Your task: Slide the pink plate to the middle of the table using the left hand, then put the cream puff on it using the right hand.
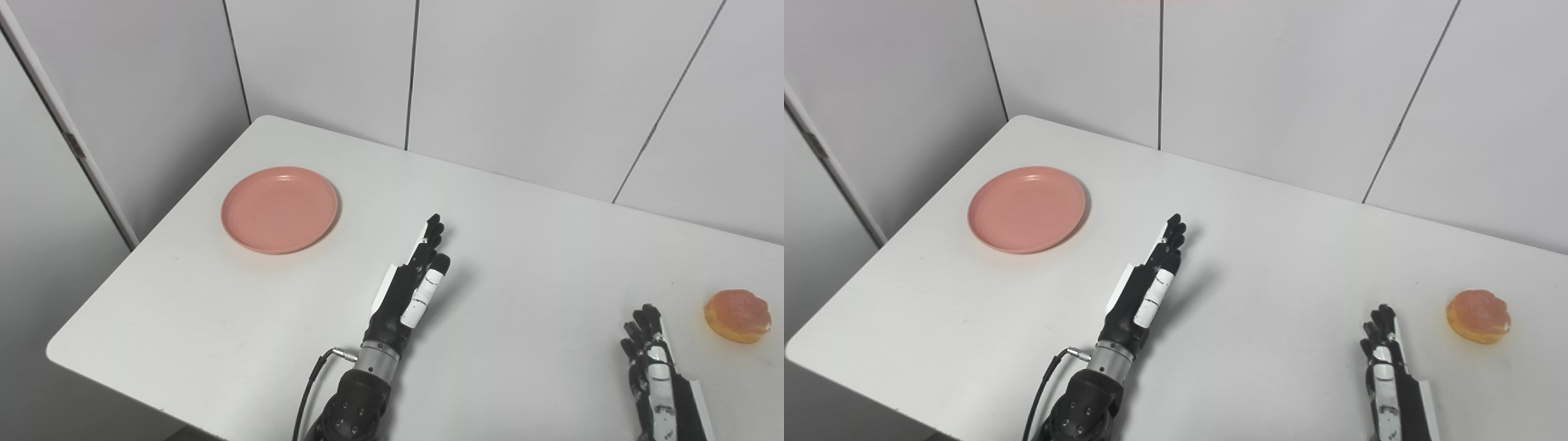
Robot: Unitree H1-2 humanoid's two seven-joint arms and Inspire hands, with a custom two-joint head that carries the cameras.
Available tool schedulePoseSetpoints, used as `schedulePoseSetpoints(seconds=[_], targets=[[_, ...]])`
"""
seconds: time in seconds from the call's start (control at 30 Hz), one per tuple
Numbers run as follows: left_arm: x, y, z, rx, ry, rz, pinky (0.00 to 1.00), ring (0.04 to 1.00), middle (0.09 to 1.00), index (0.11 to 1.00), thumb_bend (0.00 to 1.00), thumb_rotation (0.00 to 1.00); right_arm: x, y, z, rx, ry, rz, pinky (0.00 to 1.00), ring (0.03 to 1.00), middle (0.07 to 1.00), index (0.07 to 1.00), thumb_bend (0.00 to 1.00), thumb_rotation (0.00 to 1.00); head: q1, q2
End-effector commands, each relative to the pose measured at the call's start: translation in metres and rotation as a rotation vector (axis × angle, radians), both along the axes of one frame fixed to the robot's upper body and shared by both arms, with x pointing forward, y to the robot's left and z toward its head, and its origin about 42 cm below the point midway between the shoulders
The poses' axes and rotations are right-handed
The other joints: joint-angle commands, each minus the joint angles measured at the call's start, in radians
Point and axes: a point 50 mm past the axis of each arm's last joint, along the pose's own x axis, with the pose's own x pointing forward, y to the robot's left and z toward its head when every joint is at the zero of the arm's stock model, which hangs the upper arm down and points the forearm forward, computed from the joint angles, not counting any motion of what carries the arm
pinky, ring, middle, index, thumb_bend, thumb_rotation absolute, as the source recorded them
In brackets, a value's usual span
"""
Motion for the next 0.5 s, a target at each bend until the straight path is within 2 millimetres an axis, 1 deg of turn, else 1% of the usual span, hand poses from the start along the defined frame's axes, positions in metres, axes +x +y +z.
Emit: schedulePoseSetpoints(seconds=[0.0, 0.07, 0.1, 0.17, 0.2, 0.23, 0.3, 0.43, 0.47], targets=[[0.012, 0.001, 0.022, -0.001, -0.084, 0.002, 1.0, 1.0, 1.0, 0.993, 0.75, 1.0, 0.002, 0.001, 0.008, 0.0, -0.064, 0.01, 1.0, 1.0, 1.0, 1.0, 0.49, 1.0, 0.001, 0.001], [0.017, 0.01, 0.029, 0.011, -0.117, 0.018, 1.0, 1.0, 1.0, 0.998, 0.75, 1.0, 0.002, 0.002, 0.008, 0.005, -0.066, 0.008, 1.0, 1.0, 1.0, 1.0, 0.47, 1.0, 0.001, -0.006], [0.02, 0.013, 0.032, 0.016, -0.136, 0.029, 1.0, 1.0, 1.0, 0.998, 0.73, 1.0, 0.002, 0.002, 0.008, 0.005, -0.065, 0.009, 1.0, 1.0, 1.0, 1.0, 0.46, 1.0, 0.001, -0.014], [0.024, 0.021, 0.038, 0.015, -0.166, 0.054, 1.0, 1.0, 0.999, 0.99, 0.69, 1.0, 0.002, 0.003, 0.008, -0.002, -0.065, 0.011, 1.0, 1.0, 1.0, 1.0, 0.44, 1.0, 0.004, -0.019], [0.025, 0.022, 0.04, 0.012, -0.172, 0.061, 1.0, 1.0, 0.998, 0.989, 0.69, 1.0, 0.002, 0.004, 0.009, -0.004, -0.065, 0.011, 1.0, 1.0, 1.0, 1.0, 0.44, 1.0, 0.004, -0.019], [0.028, 0.028, 0.044, 0.006, -0.184, 0.076, 1.0, 1.0, 0.998, 0.988, 0.69, 1.0, 0.002, 0.004, 0.008, -0.004, -0.062, 0.011, 1.0, 1.0, 1.0, 1.0, 0.44, 1.0, 0.005, -0.026], [0.033, 0.039, 0.053, -0.016, -0.208, 0.104, 0.98, 0.984, 0.979, 0.971, 0.69, 1.0, 0.002, 0.004, 0.008, -0.007, -0.059, 0.01, 1.0, 1.0, 1.0, 1.0, 0.43, 1.0, 0.005, -0.026], [0.039, 0.057, 0.063, -0.041, -0.231, 0.137, 1.0, 0.977, 0.967, 0.962, 0.71, 1.0, 0.002, 0.004, 0.007, 0.004, -0.052, 0.006, 1.0, 1.0, 1.0, 1.0, 0.41, 1.0, 0.007, -0.036], [0.041, 0.065, 0.065, -0.036, -0.233, 0.161, 1.0, 0.967, 0.956, 0.95, 0.72, 1.0, 0.002, 0.005, 0.007, 0.002, -0.052, 0.006, 1.0, 1.0, 1.0, 1.0, 0.4, 1.0, 0.009, -0.037]])
